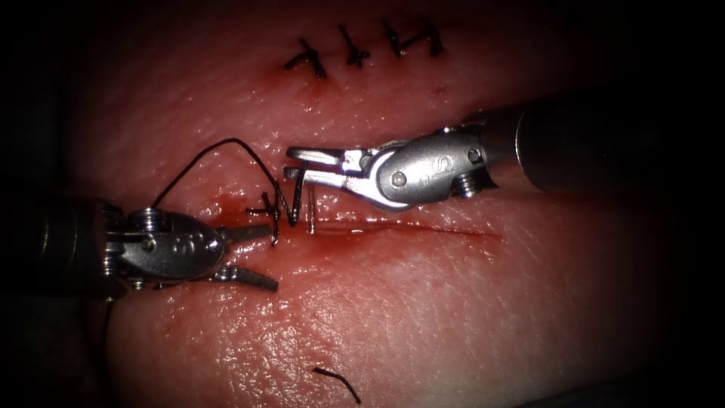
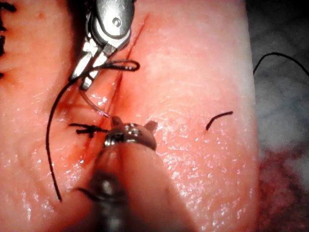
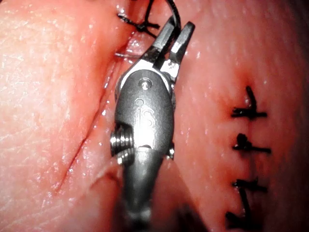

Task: Wound Closure
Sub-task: Insert needle into skin above incision with right jaws

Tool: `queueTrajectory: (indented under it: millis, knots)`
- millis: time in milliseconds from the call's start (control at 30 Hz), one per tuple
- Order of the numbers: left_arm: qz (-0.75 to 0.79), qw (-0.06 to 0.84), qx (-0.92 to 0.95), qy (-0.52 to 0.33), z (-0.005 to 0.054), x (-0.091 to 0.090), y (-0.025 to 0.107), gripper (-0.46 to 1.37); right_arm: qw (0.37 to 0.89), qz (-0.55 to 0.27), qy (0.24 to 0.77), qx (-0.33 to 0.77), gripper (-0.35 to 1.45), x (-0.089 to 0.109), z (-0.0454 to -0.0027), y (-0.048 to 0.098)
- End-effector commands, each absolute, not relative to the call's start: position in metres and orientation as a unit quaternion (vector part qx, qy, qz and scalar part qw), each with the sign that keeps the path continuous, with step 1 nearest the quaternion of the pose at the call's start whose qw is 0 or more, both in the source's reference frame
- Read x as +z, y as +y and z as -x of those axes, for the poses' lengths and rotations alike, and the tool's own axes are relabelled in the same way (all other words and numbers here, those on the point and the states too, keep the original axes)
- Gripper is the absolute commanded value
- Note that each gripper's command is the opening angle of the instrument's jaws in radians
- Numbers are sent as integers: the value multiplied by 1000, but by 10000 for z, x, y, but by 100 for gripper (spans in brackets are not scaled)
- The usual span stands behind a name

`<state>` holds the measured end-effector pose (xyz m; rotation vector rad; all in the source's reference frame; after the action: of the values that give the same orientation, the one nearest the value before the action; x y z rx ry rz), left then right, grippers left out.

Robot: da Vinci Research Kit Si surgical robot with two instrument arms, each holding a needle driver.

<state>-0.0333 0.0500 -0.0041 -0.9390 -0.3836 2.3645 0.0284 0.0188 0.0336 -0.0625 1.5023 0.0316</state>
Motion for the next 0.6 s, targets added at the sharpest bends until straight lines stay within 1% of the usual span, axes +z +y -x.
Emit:
queueTrajectory:
  millis: [33, 133, 233, 400, 600]
  knots:
    - [351, 279, 882, -145, 334, -41, 499, 23, 730, 28, 682, 14, -35, 336, -283, 188]
    - [351, 278, 882, -143, 339, -41, 500, 18, 730, 26, 682, 16, -35, 336, -283, 188]
    - [356, 268, 885, -136, 344, -39, 499, 3, 731, 30, 682, 13, -35, 335, -283, 189]
    - [363, 257, 886, -131, 350, -27, 498, -8, 731, 36, 681, 6, -35, 332, -283, 190]
    - [364, 267, 882, -132, 350, -6, 494, -9, 732, 57, 678, -16, -35, 327, -283, 196]
